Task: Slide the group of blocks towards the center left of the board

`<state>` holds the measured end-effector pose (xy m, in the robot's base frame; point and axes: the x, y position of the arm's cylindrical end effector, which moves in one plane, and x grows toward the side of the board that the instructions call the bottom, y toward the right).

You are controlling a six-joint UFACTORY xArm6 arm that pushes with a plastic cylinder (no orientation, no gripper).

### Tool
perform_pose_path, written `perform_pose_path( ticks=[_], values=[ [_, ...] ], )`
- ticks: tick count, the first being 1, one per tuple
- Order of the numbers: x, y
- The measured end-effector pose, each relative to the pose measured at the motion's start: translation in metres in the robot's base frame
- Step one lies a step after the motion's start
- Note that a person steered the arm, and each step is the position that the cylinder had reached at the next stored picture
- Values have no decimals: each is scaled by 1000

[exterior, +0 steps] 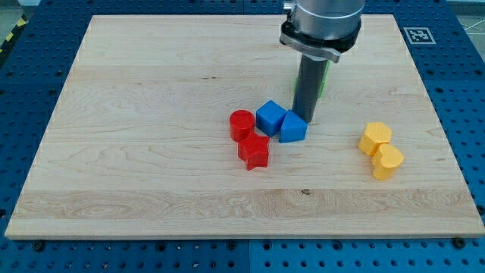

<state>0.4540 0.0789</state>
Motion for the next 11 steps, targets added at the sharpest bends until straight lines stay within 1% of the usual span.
perform_pose_path(
  ticks=[1, 3, 4, 5, 6, 7, 8, 9, 10, 11],
  values=[
    [12, -16],
    [15, -28],
    [14, 12],
    [14, 20],
    [33, 12],
    [41, -11],
    [41, -31],
    [24, -47],
    [17, -53],
    [42, -19]
  ],
)
